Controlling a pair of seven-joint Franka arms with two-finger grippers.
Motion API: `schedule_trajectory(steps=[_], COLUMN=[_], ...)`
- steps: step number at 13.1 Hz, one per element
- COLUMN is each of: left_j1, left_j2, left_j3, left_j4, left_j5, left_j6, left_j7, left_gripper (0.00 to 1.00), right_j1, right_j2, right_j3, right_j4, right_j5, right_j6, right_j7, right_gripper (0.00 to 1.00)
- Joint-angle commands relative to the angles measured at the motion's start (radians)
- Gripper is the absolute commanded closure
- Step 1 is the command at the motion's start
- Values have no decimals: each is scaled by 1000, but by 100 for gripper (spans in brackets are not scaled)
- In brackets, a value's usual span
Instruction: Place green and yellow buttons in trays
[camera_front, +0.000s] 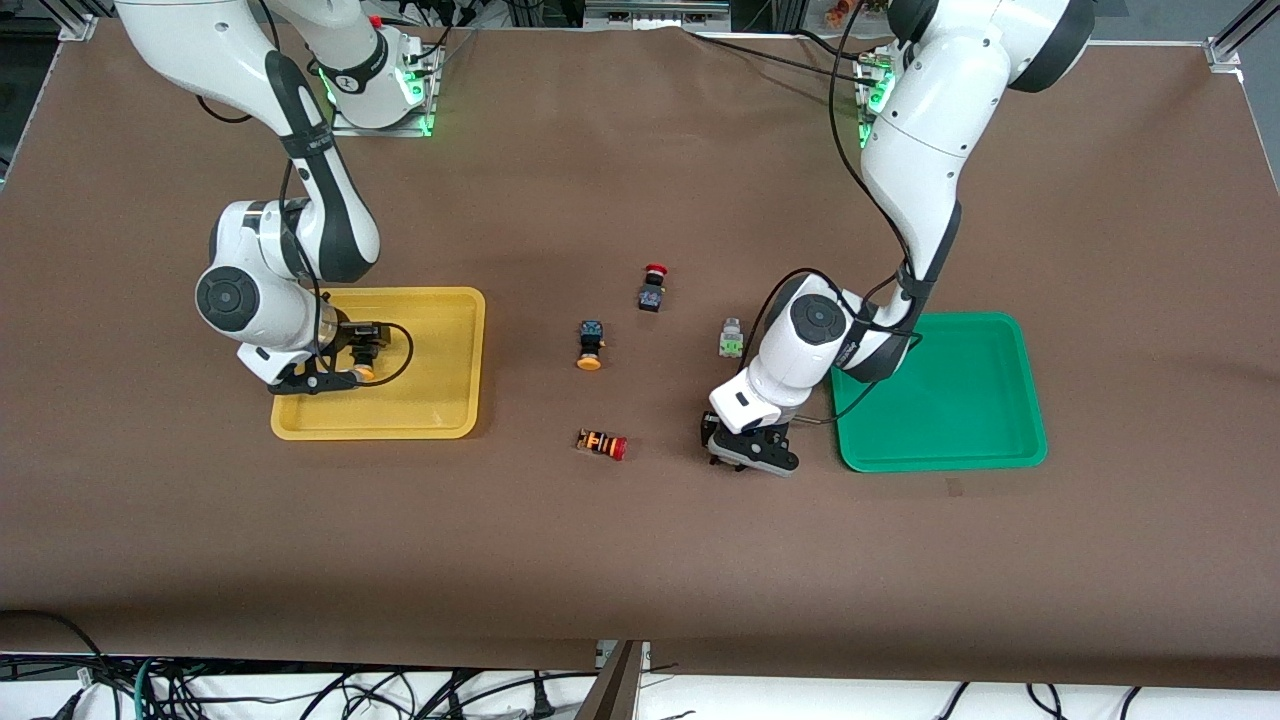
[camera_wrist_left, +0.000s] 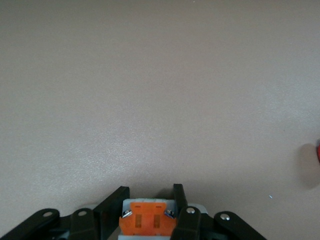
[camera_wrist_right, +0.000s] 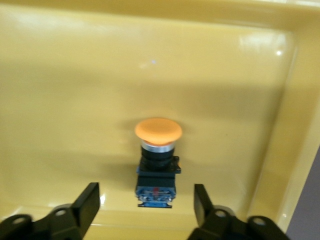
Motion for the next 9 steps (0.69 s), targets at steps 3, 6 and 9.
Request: schedule_trajectory(steps=[3, 6, 9], left_j1=[34, 132, 269], left_j2=[-208, -314, -340], left_j3=[17, 18, 18], left_j4=[-21, -30, -69], left_j5=[9, 10, 12], left_j6=[-368, -688, -791], left_j7=[1, 199, 457], left_gripper=[96, 95, 95], right_j1=[9, 35, 153], right_j2=[-29, 55, 159], right_j3=[171, 294, 302], right_j4=[116, 262, 300], right_j5=[39, 103, 110], right_j6=[-84, -64, 106], right_j7=[256, 469, 666], right_gripper=[1, 1, 1])
